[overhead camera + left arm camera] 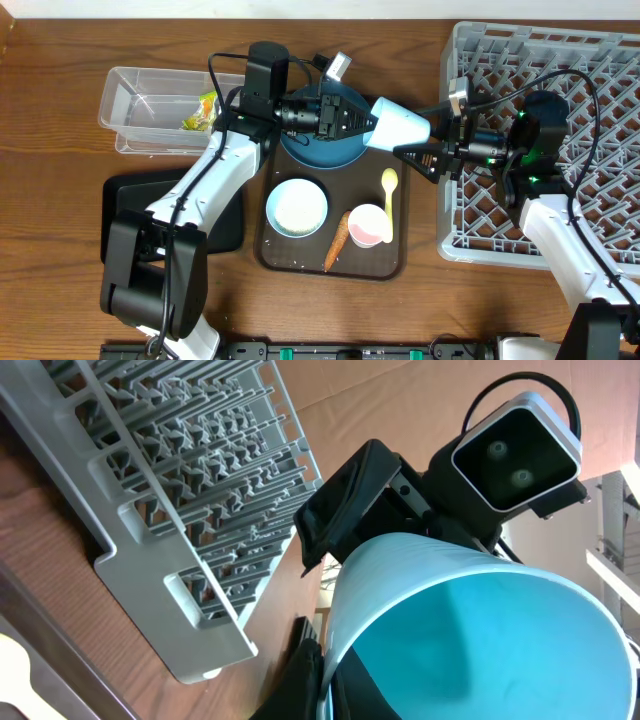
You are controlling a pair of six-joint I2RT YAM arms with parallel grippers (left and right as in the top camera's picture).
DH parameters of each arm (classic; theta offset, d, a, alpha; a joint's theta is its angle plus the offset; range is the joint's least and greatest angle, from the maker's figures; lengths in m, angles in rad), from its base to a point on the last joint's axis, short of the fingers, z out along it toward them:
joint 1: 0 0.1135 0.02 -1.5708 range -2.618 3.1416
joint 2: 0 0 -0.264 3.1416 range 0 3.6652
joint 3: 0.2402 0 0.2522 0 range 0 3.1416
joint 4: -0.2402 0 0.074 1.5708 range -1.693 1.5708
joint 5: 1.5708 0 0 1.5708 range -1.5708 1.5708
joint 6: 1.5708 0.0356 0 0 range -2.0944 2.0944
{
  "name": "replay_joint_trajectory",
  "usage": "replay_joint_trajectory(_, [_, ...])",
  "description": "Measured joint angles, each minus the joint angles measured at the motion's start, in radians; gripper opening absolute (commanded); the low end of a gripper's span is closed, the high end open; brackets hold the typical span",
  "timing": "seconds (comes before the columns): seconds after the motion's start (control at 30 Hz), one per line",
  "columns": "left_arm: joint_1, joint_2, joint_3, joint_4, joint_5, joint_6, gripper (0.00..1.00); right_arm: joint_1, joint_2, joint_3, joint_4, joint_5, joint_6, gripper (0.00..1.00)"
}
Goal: Sort waste into correct bins and load items into the dishwasher rack
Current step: 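Lift the cup and hand it to the right gripper, then carry the cup with the right gripper into the dish rack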
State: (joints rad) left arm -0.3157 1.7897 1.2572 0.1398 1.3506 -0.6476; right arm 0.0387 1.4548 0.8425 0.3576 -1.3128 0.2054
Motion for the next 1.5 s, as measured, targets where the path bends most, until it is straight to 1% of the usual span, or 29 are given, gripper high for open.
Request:
replay_joint_trajectory(0.17, [0.0,0.0,0.0,0.0,0.0,-0.004,0.07,0.0,0.0,0.0,0.002,0.001,0.0,0.83])
replay_joint_trajectory(0.4, [0.0,0.0,0.0,0.0,0.0,-0.005,0.06,0.0,0.0,0.0,0.048,0.003,0.0,0.82])
replay_joint_trajectory(0.47, [0.0,0.0,0.0,0.0,0.0,-0.007,0.07,0.0,0.0,0.0,0.052,0.003,0.0,0.8])
replay_joint_trajectory(0.6, [0.0,0.0,0.0,0.0,-0.003,-0.007,0.07,0.0,0.0,0.0,0.053,0.002,0.003,0.68])
replay_joint_trajectory(0.77, [0.0,0.0,0.0,0.0,-0.007,-0.007,0.07,0.0,0.0,0.0,0.053,0.0,0.005,0.65])
replay_joint_trajectory(0.87, [0.0,0.0,0.0,0.001,-0.008,-0.004,0.17,0.0,0.0,0.0,0.052,0.001,0.005,0.62])
replay_joint_trajectory(0.9, [0.0,0.0,0.0,0.001,-0.007,-0.005,0.24,0.0,0.0,0.0,0.052,0.002,0.005,0.61])
replay_joint_trajectory(0.93, [0.0,0.0,0.0,0.002,-0.008,-0.002,0.29,0.0,0.0,0.0,0.051,0.002,0.006,0.59])
replay_joint_trajectory(1.03, [-0.001,0.0,0.0,-0.002,-0.021,0.003,0.34,0.0,0.0,0.0,0.051,0.004,0.008,0.56])
replay_joint_trajectory(1.07, [-0.001,0.0,0.0,-0.004,-0.026,0.009,0.38,0.0,0.0,0.0,0.051,0.004,0.011,0.56])
replay_joint_trajectory(1.17, [0.0,0.0,0.0,-0.042,-0.056,0.05,0.42,0.0,0.0,0.0,0.047,0.013,0.029,0.49])
replay_joint_trajectory(1.23, [0.0,0.0,0.0,-0.101,-0.1,0.088,0.47,0.0,0.0,0.0,0.03,0.035,0.048,0.45])
replay_joint_trajectory(1.3, [0.001,0.0,0.0,-0.185,-0.168,0.132,0.49,0.001,0.0,0.0,-0.003,0.061,0.06,0.39])
replay_joint_trajectory(1.33, [0.002,0.0,0.0,-0.219,-0.2,0.148,0.49,0.002,0.0,0.0,-0.03,0.088,0.069,0.35])
replay_joint_trajectory(1.43, [0.018,0.0,0.001,-0.341,-0.335,0.209,0.49,0.002,0.003,0.0,-0.116,0.167,0.08,0.17])
replay_joint_trajectory(1.5, [0.04,0.0,0.0,-0.396,-0.412,0.242,0.49,0.002,0.003,0.0,-0.17,0.23,0.08,0.1])
